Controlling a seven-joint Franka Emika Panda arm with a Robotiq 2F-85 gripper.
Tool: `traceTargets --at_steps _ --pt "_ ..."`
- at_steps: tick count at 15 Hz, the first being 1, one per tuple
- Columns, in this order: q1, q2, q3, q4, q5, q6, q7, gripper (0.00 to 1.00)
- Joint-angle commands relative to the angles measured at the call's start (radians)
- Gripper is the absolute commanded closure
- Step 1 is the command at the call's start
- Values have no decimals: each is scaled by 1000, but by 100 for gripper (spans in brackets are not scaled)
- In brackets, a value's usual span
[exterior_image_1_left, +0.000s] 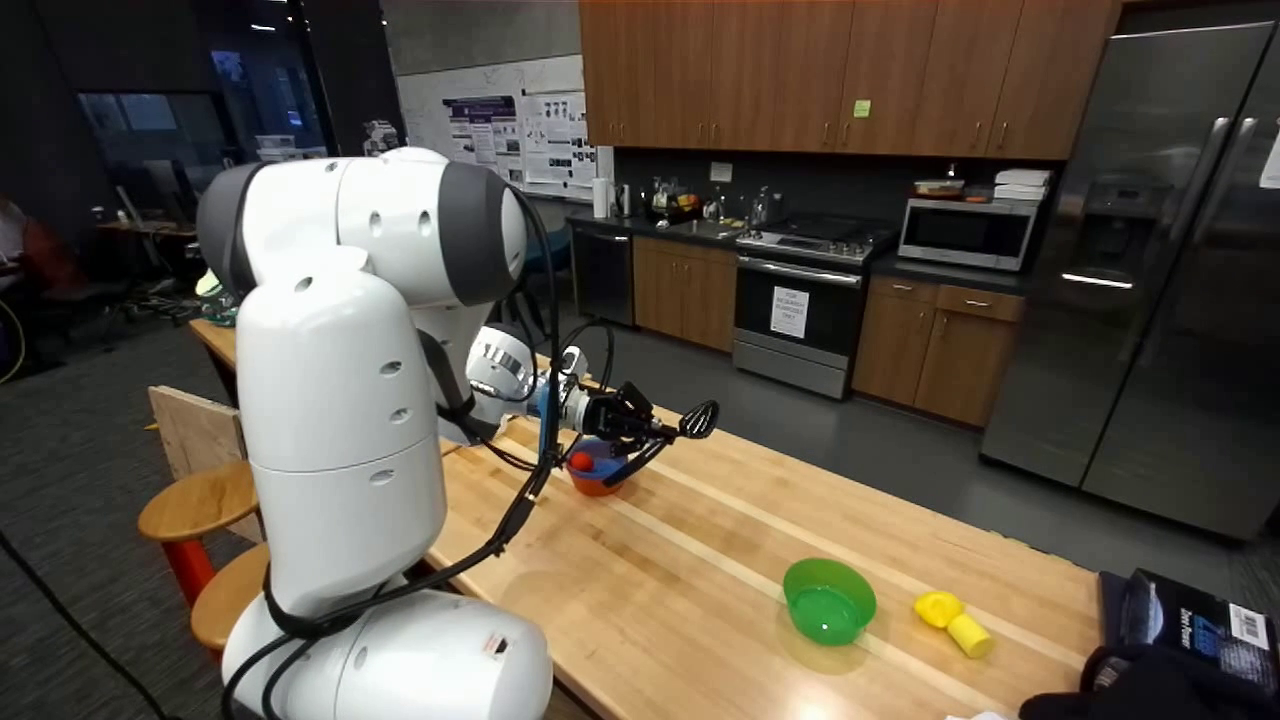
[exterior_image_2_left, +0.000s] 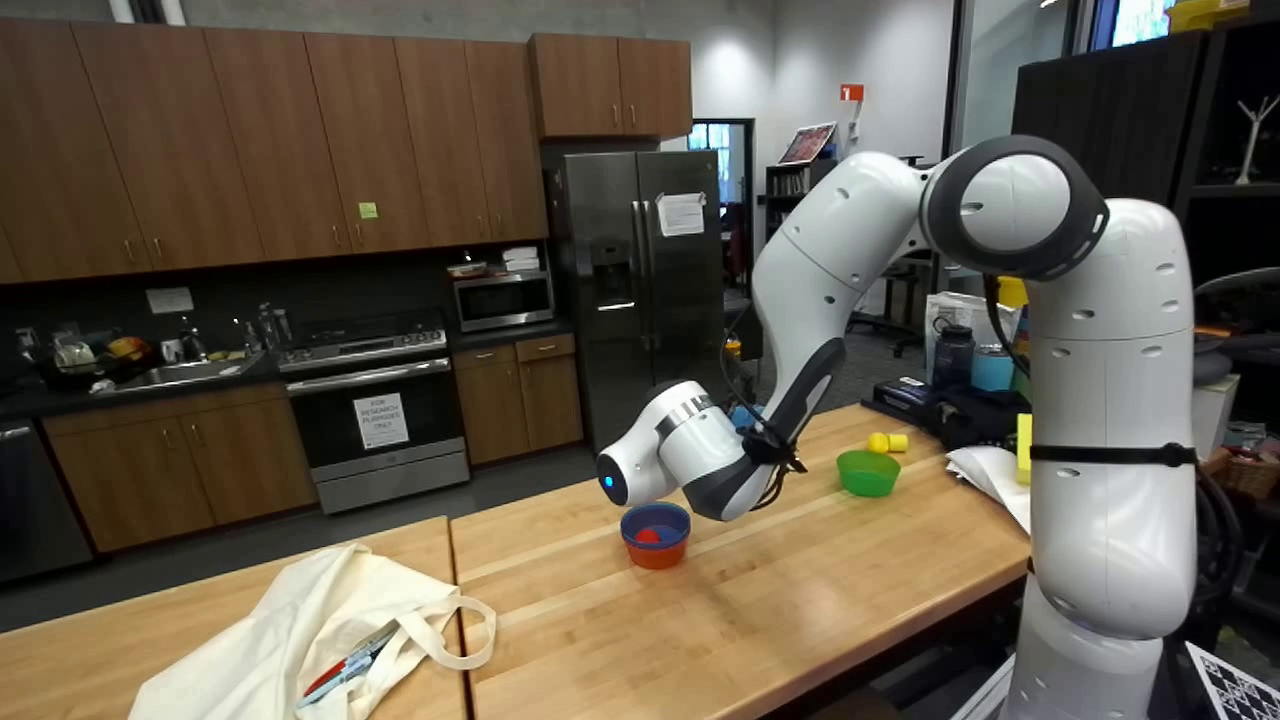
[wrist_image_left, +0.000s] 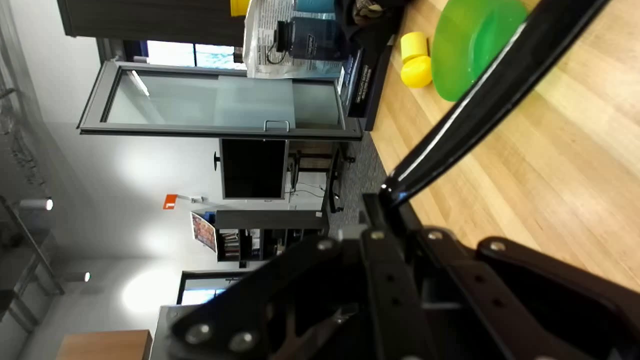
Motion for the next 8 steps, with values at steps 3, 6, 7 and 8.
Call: traceTargets --at_steps 3,6,7,8 --pt "69 -11 52 -10 82 -51 112 98" --pt "119 -9 93 -36 100 -81 167 98" --pt "134 -6 106 -43 103 -90 184 98" --pt "147 -3 118 -51 104 -96 199 98"
